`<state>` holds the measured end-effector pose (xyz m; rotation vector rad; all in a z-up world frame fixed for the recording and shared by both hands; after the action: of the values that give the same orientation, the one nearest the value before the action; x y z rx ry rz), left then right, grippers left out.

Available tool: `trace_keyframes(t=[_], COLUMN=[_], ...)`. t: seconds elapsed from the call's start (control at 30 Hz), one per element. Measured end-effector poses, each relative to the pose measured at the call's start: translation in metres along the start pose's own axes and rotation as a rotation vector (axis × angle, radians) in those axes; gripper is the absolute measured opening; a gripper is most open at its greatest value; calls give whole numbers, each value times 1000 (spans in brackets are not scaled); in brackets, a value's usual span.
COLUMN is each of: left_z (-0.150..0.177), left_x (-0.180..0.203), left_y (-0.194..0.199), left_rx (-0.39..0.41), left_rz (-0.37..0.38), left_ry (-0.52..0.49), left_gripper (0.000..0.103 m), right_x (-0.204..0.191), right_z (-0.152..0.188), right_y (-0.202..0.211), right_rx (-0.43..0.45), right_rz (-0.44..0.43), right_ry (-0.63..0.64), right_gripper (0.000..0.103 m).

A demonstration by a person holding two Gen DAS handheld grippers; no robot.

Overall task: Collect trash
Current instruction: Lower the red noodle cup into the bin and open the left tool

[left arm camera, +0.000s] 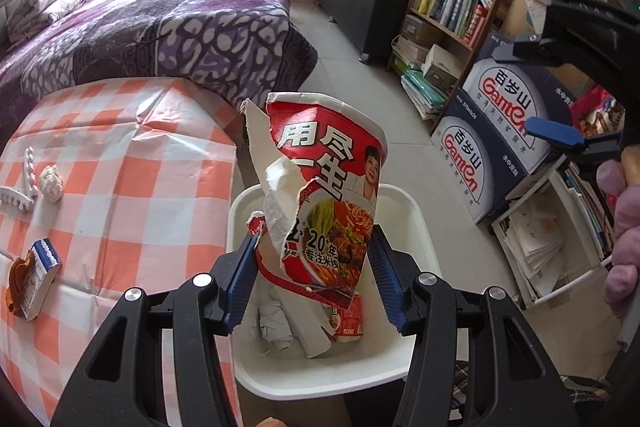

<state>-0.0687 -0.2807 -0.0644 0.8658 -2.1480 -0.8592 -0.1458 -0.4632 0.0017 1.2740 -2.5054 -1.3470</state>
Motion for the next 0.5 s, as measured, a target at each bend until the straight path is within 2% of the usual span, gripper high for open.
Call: trace_keyframes(t=[0.1, 0.2, 0.33, 0.4, 0.5], left_z=[6, 10, 6, 4, 0], left_x=[10, 11, 1, -8, -27], left_y=[-6, -8, -5, -3, -1], left_rx=[-21, -40, -41, -38, -33], left_rz=[15, 27, 9, -11, -68], left_ry=[-34, -38, -19, 2, 28], left_gripper=[58, 78, 80, 81, 81], right_x=[0, -2, -10, -16, -27], right_z=[0, 0, 1, 3, 7], right_y=[-1, -1, -2, -4, -11], right_rx=[0, 3, 12, 18, 5], right_rz=[3, 9, 26, 40, 51], right_ry=[0, 7, 20, 31, 53], right_gripper=[68, 73, 83, 92, 93])
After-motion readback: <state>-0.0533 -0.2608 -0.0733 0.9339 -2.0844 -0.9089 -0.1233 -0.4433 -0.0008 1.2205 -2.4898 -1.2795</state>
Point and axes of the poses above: each gripper's, at about its wrist camera, not at the fingertips, and y roughly against the way its jaws point, x to its right, z to its underside, the point moved 4 cm from there along -y, roughly the way its jaws point, and after that the axes turned 15 degrees about y, right-handed, at the moved point
